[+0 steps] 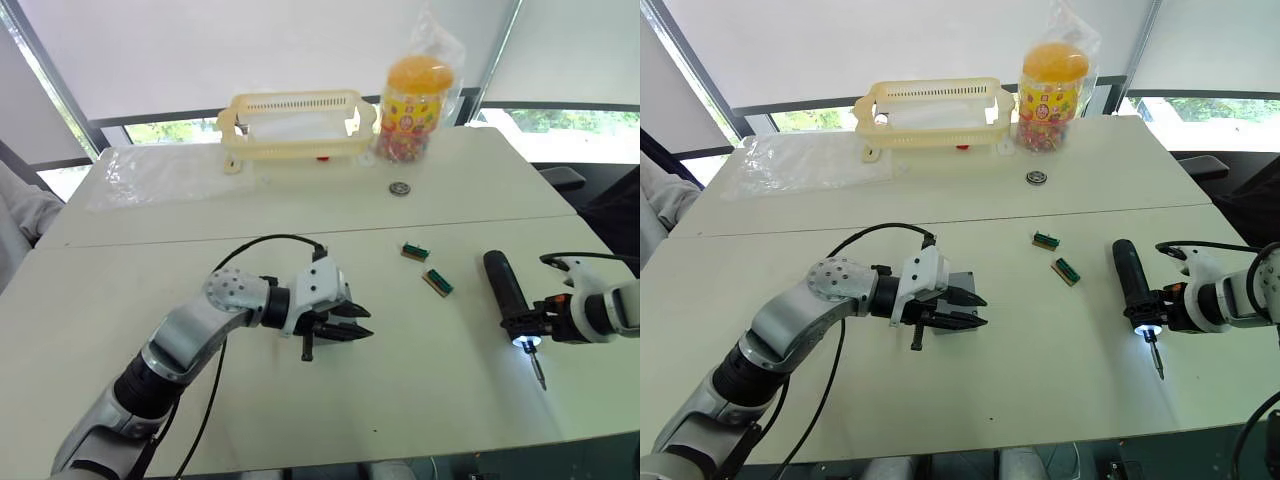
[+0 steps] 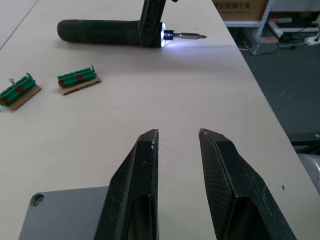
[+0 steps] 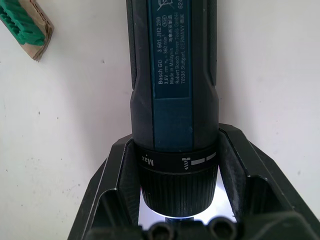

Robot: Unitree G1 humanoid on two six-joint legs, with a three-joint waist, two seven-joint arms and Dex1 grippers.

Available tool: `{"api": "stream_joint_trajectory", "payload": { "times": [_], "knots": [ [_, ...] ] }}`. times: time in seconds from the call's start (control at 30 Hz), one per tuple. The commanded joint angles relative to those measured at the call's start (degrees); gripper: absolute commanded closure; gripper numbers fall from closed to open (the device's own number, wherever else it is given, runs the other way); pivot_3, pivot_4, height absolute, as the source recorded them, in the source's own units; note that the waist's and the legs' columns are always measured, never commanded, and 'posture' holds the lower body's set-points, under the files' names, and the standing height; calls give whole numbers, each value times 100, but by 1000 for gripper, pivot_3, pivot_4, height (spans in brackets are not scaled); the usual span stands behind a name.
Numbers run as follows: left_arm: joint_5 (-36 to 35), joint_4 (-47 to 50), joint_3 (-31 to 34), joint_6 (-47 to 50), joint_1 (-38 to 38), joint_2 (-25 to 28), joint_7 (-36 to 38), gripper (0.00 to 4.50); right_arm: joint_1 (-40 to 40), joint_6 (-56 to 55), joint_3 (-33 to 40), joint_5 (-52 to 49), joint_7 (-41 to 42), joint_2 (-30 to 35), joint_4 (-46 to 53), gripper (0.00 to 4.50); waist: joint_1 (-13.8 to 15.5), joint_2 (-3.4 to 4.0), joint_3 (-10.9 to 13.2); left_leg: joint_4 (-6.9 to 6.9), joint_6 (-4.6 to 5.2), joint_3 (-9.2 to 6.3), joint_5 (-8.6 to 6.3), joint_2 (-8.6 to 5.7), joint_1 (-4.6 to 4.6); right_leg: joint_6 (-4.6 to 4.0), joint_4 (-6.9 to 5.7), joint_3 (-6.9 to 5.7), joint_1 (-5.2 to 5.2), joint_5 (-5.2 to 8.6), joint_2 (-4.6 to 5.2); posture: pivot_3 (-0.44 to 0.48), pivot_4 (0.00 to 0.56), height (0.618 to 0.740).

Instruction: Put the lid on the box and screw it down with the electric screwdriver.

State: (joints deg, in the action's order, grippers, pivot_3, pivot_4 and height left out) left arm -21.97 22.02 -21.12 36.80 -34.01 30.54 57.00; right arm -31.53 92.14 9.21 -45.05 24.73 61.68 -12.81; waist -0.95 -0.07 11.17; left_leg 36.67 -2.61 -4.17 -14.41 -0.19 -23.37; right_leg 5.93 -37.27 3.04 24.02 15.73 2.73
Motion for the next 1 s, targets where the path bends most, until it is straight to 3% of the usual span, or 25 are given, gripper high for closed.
{"api": "stream_joint_trajectory", "payload": {
  "times": [0.03, 0.13, 0.37, 0.53, 0.63, 0.83, 1.0],
  "knots": [
    [-72, 151, 246, -54, -3, 64, -10, 3255, 61, 14, 73, 279, 7, -73, -17, 1345, 5, -1, 0, 9, 0, -1, 0, 0, 0, 1, 0, -1, -5, -1, 0, 0, 150, 740],
    [-165, 197, 325, 14, 32, 128, 29, 3255, 85, -3, 77, 378, 72, -93, 32, 58, 16, -9, -2, 39, 6, -11, -4, 0, 10, 2, 13, -10, -44, -1, 0, 0, 150, 740],
    [-237, 45, 479, 30, 7, 172, -7, 3255, -63, -671, 324, 805, 61, -204, 49, 58, 17, -22, -6, 53, 6, -18, -4, -10, 9, 14, 26, -6, -63, -8, 5, 0, 150, 740],
    [-440, -538, 1203, 134, -223, 62, -388, 3255, -542, -2207, -48, 1383, 466, -2, 374, 58, -24, -5, 0, 51, 6, -16, -4, -9, 9, 20, 14, -4, -50, -11, 2, 0, 150, 740],
    [-427, -979, 1760, 210, -268, 130, -754, 3255, -616, -3074, -109, 1344, 996, -200, 1249, 58, -54, -5, -1, 41, 6, -18, -4, -2, 10, 20, 9, -5, -42, -10, -8, 0, 150, 740],
    [-140, -1235, 1828, 176, 575, 548, -872, 3255, 698, -3974, -404, 709, 1631, -1236, 3771, 58, -114, -13, -6, 32, 22, -44, -15, 1, 10, 20, 5, -19, -47, -10, -8, 0, 150, 740],
    [-10, -1180, 1636, 182, 1064, 551, -882, 3255, 1688, -4459, -915, 1221, 1548, -1524, 4142, 58, 64, -15, -2, 57, 15, -45, -11, -16, -7, 28, 7, -22, -47, -16, 20, 0, 150, 740]
  ]
}}
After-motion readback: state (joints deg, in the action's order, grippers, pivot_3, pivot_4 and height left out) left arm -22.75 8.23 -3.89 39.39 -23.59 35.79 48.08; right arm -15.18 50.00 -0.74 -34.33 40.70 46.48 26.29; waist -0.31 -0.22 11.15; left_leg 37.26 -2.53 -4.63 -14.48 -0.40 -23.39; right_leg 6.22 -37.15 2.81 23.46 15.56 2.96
